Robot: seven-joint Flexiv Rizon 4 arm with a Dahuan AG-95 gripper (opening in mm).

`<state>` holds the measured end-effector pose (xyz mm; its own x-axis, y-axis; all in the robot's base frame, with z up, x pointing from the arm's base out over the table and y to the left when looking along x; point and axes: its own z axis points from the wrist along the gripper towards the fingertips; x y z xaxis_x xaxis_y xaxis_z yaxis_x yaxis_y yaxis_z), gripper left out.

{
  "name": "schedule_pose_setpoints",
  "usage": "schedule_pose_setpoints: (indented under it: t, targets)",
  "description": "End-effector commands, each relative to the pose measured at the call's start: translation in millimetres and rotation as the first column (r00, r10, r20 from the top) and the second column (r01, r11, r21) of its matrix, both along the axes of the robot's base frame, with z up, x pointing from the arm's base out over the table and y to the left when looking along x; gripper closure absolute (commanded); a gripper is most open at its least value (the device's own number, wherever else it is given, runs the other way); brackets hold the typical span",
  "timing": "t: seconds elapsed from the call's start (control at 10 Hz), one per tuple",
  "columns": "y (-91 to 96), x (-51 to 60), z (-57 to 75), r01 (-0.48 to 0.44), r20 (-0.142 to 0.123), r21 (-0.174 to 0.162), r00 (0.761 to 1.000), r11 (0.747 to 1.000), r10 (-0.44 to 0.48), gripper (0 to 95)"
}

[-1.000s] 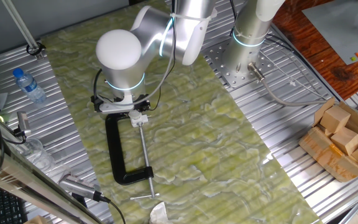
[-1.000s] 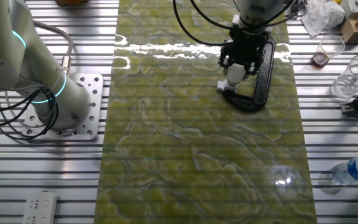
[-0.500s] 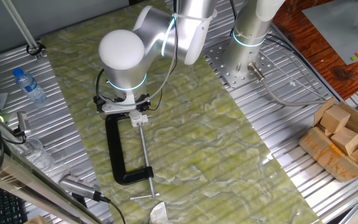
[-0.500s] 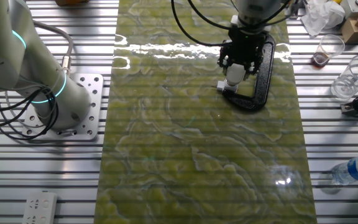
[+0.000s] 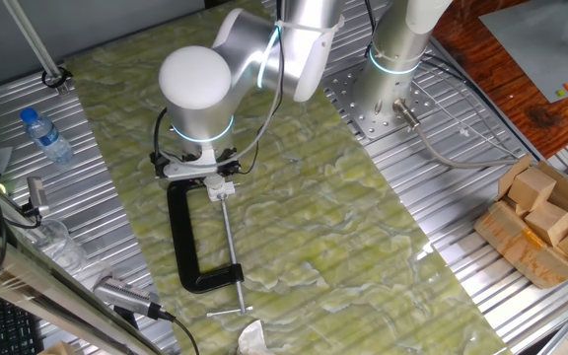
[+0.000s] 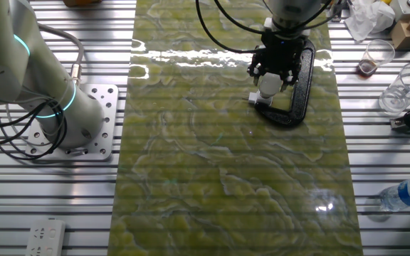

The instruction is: Install the light bulb by rotating it

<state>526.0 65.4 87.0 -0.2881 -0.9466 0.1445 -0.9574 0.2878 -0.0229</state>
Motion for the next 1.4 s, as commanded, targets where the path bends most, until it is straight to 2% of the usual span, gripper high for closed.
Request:
schedule_pose_setpoints:
  t: [0.1, 0.4, 0.7, 1.0, 1.4]
  targets:
    - [0.1, -1.0, 8.2, -0.04, 0.0, 0.02, 0.999, 0.999, 0.04, 38.0]
    - [0.3, -0.8, 13.3, -0.033, -0.004, 0.051, 0.999, 0.998, 0.033, 38.0]
    - [0.3, -0.7, 15.3, 0.024, -0.005, 0.104, 1.0, 0.994, -0.023, 38.0]
    - [0.2, -0.8, 19.8, 0.037, -0.012, 0.123, 0.999, 0.992, -0.036, 38.0]
    - [-0.7, -1.9, 21.5, -0.162, -0.007, 0.17, 0.986, 0.972, 0.165, 38.0]
